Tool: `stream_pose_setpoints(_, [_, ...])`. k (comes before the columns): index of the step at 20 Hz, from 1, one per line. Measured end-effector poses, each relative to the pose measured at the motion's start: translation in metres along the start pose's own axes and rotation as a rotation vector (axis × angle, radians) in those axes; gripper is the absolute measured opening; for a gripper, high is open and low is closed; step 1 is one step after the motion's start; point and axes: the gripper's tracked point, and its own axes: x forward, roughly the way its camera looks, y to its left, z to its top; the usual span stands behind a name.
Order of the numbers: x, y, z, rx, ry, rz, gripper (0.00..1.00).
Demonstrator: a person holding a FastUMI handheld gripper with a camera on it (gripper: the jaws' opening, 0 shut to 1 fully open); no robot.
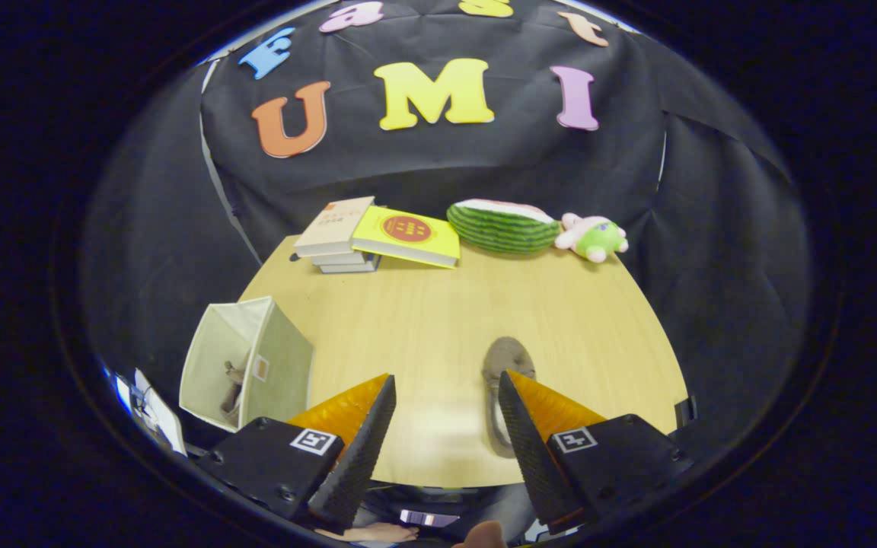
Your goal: Open the storage box then place both shoes into the box .Put the left shoe in first, then the right shoe, with the right side of both shoes facing outward in a uniform manner.
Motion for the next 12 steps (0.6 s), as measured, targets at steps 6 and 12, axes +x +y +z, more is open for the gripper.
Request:
stream_pose_setpoints(6, [0.048,-0.080,-0.051,0.019,0.160,0.011,0.88])
stream_pose_setpoints(12, [0.115,-0.099,-0.105,0.083,0.352,0.083,0.84])
